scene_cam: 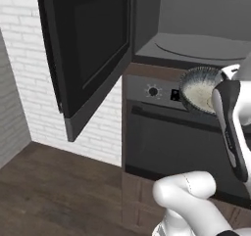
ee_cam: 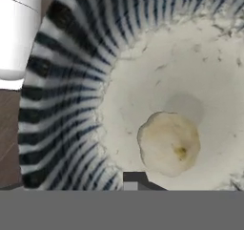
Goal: Pick the garlic from the sink and place it in the bowl. Then pick the bowl and place it in the microwave. Then close the microwave door and press the start button.
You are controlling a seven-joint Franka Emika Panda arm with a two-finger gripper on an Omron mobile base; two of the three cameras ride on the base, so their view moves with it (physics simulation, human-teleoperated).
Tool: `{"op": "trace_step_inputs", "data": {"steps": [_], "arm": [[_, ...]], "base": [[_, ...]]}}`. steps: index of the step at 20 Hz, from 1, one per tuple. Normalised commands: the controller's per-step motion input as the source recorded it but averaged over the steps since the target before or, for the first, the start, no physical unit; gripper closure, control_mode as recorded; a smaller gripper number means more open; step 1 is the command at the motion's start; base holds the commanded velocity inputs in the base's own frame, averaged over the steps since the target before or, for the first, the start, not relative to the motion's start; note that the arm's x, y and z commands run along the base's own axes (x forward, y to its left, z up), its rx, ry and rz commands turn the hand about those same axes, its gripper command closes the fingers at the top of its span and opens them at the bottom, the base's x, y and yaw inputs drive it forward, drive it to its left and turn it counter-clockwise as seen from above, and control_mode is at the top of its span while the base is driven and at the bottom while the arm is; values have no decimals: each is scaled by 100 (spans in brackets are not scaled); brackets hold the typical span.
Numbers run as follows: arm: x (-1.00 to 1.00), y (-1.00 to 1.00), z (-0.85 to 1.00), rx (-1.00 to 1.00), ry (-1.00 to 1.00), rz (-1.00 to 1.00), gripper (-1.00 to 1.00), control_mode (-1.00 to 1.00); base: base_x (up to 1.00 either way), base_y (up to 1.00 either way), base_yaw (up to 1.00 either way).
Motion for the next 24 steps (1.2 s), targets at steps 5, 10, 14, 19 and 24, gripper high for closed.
{"op": "trace_step_inputs", "data": {"steps": [5,10,14,19,24], "arm": [[0,0,0,0,0,0,100,100],[0,0,0,0,0,0,100,100],[0,0,0,0,0,0,100,100],[0,0,0,0,0,0,100,100],[0,0,0,0,0,0,100,100]], "base": [[19,0,29],[-13,4,27],[-27,24,14],[-34,14,13],[-20,-7,17]]}}
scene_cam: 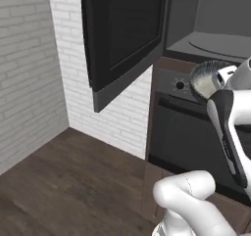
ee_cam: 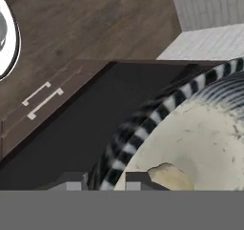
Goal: Pick the garlic from the sink and place it in the bowl. Then pick the bowl and place it in the microwave. Then close the microwave door and press the start button.
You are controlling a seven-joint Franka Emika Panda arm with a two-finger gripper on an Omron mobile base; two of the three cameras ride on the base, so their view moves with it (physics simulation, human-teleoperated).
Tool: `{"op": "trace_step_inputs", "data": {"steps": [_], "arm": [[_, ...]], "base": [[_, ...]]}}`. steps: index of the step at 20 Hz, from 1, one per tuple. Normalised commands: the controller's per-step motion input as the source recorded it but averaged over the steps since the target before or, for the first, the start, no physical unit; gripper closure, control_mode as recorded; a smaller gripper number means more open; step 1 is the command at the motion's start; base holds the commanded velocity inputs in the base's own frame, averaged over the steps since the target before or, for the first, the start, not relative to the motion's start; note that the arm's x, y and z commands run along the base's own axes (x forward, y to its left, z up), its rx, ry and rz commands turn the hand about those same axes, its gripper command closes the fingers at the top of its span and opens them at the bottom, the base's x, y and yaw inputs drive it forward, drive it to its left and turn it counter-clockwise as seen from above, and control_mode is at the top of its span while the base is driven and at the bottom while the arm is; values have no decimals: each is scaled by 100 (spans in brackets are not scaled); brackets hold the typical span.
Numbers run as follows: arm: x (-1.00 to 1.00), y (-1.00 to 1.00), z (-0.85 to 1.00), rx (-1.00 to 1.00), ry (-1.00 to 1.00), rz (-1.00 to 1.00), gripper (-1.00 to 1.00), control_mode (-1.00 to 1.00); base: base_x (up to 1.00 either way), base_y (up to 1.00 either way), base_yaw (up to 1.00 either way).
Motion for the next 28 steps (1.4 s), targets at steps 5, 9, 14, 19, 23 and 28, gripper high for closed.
{"op": "trace_step_inputs", "data": {"steps": [5,9,14,19,23,28], "arm": [[0,0,0,0,0,0,100,100],[0,0,0,0,0,0,100,100],[0,0,0,0,0,0,100,100],[0,0,0,0,0,0,100,100],[0,0,0,0,0,0,100,100],[0,0,0,0,0,0,100,100]], "base": [[-40,-32,17],[-67,-30,12],[-28,9,5],[-1,12,21],[2,0,31],[21,23,21]]}}
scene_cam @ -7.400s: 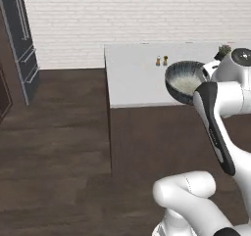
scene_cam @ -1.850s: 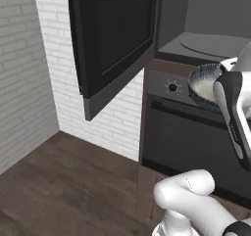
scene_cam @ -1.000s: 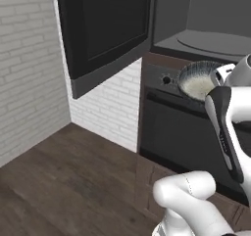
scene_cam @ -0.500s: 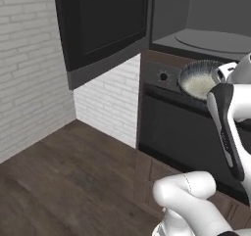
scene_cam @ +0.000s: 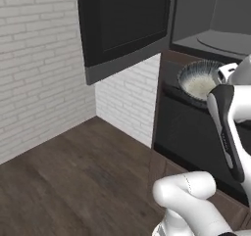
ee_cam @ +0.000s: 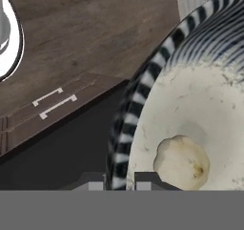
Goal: Pick the garlic from the sink and place it in the bowl. Then pick the bowl and place it in the microwave. Then close the microwave door and press the start button.
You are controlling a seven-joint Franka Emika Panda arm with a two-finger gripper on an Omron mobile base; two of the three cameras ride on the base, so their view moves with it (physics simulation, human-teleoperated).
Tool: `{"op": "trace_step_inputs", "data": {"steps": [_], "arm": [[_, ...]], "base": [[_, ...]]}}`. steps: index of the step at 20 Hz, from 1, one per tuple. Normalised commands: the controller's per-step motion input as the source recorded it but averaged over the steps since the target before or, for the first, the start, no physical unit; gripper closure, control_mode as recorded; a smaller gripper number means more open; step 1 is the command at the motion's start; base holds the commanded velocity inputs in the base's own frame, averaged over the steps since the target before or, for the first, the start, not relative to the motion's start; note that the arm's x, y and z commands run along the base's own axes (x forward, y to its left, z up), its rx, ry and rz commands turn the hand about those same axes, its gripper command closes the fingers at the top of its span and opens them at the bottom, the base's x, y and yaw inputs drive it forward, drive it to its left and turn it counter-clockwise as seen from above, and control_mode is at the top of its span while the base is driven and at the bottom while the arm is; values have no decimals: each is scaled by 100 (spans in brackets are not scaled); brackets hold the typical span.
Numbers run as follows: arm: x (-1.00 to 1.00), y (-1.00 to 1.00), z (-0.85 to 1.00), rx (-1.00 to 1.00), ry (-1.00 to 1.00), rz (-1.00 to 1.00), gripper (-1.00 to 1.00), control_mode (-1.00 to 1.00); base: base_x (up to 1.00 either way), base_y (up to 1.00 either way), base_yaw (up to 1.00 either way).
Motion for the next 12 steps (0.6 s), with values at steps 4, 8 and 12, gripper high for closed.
{"op": "trace_step_inputs", "data": {"steps": [4,8,12], "arm": [[0,0,0,0,0,0,100,100],[0,0,0,0,0,0,100,100],[0,0,0,0,0,0,100,100]], "base": [[36,4,2],[26,38,-2],[59,28,-2]]}}
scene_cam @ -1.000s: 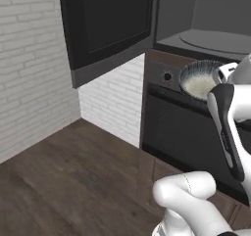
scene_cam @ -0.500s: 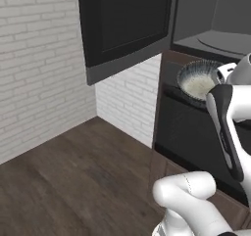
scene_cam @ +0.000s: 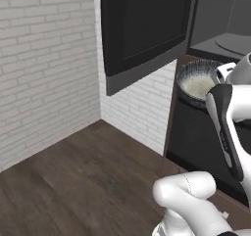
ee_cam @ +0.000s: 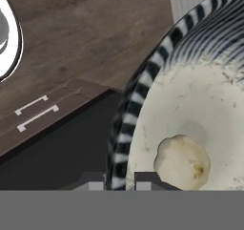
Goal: Pick the garlic from the sink and place it in the bowl. Then pick the bowl and place it in the microwave. Then close the microwave door and press the start button.
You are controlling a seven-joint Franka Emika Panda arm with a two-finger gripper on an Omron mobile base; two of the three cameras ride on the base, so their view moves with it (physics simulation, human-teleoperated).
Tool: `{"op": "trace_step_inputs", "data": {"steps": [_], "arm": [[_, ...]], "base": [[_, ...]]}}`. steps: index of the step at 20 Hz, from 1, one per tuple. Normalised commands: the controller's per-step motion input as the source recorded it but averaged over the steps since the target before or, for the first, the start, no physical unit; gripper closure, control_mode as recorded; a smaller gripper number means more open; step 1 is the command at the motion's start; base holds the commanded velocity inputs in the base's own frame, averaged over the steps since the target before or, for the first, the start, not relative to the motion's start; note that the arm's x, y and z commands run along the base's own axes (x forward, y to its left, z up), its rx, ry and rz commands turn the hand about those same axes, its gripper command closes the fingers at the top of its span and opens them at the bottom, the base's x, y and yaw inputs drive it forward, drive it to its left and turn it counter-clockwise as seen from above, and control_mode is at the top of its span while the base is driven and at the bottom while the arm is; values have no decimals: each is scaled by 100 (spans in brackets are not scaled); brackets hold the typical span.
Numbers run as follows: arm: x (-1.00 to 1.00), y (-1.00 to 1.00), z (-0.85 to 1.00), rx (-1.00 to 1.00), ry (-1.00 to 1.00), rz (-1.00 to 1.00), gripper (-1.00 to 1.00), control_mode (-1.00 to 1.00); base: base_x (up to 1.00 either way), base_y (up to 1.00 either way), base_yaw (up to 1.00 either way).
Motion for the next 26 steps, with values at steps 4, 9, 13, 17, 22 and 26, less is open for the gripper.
{"op": "trace_step_inputs", "data": {"steps": [4,9,13,17,22,26], "arm": [[0,0,0,0,0,0,100,100],[0,0,0,0,0,0,100,100],[-12,-8,9,2,-7,0,100,-100],[-14,-24,24,5,-15,-5,100,-100],[-18,-24,31,1,-17,-26,100,-100],[-6,-1,33,0,-18,-46,100,-100]], "base": [[44,-3,0],[0,-27,0],[-13,-9,0],[0,0,0],[0,0,0],[0,0,0]]}}
